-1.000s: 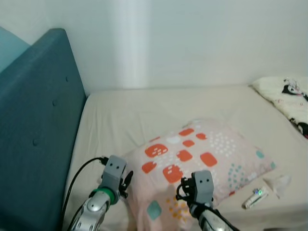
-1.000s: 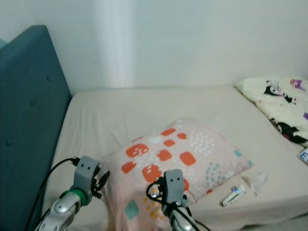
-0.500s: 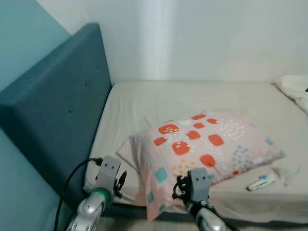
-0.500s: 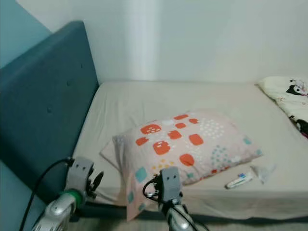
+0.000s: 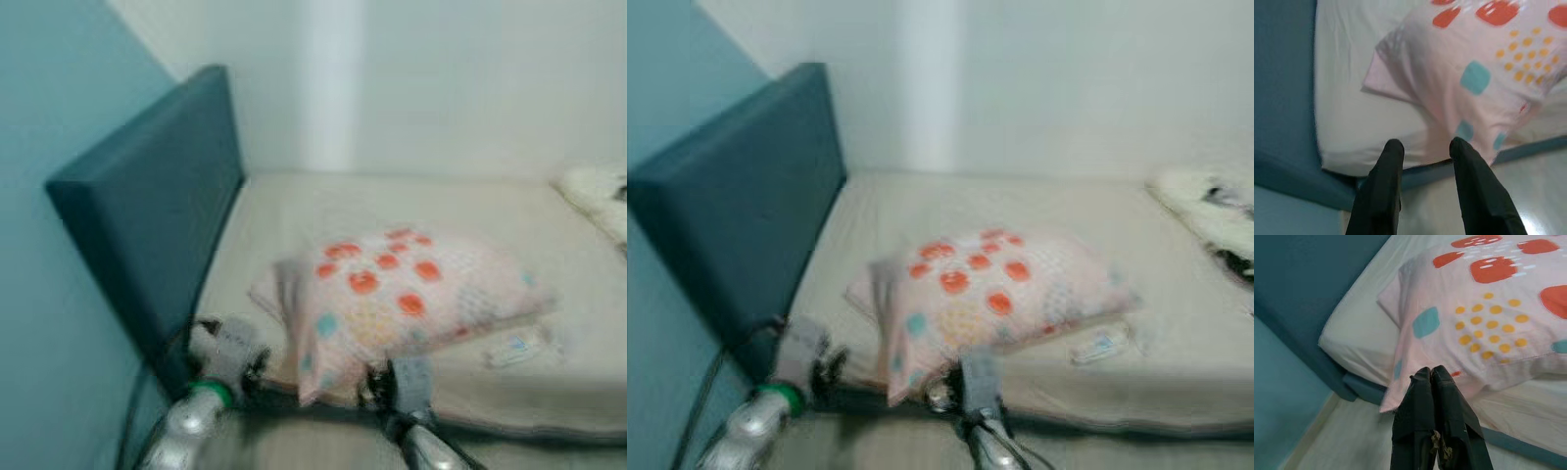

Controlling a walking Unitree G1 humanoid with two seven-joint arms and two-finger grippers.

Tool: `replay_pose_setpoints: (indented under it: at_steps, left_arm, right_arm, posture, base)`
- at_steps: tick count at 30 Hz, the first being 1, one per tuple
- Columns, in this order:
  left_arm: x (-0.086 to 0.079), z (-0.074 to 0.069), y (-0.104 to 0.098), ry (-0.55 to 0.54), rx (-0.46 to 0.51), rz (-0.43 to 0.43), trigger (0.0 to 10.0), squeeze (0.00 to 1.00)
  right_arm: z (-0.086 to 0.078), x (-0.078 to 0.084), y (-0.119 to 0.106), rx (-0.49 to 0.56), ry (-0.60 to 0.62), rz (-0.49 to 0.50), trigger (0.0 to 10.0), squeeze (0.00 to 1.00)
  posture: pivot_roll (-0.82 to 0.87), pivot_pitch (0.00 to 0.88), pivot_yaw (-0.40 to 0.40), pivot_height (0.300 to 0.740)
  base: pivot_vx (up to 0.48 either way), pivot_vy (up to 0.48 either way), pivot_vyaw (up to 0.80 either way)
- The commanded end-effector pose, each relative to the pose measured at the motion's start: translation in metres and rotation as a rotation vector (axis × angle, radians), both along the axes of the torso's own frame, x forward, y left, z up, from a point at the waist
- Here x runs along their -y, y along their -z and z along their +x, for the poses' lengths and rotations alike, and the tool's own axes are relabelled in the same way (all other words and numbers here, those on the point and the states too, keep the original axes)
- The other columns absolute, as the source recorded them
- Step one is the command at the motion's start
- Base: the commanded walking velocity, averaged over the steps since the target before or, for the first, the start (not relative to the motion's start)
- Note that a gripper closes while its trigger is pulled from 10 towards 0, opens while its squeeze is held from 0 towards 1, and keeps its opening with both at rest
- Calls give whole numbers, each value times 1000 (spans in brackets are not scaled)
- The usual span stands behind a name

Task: Clean up the room

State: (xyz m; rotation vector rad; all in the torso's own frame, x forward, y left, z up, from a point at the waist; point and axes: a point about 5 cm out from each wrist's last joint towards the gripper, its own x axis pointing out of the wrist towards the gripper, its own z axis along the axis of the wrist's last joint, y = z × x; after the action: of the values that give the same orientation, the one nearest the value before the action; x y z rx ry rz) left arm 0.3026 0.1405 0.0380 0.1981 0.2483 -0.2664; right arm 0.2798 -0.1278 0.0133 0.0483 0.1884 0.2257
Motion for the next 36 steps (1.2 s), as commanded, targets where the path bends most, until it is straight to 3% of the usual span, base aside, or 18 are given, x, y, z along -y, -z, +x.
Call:
replay_pose_setpoints:
  at_steps: [1,30,36]
  left_arm:
    - [3,1,0,13,-1,5,10000,0]
    - [5,4,-1,19,7,0,10000,0]
    - [6,4,-2,28,8,-4,10000,0]
  right_arm:
    - [-3,2,4,-21,6,-5,10000,0]
    - [-1,2,4,-27,13,6,10000,0]
    - [-1,2,5,-32,18,15,10000,0]
  posture:
    - [-156,0,62,740]
    - [-157,0,66,740]
    - [-158,0,66,740]
  base:
    - [311,0,0]
    - [286,0,0]
    - [168,0,-717]
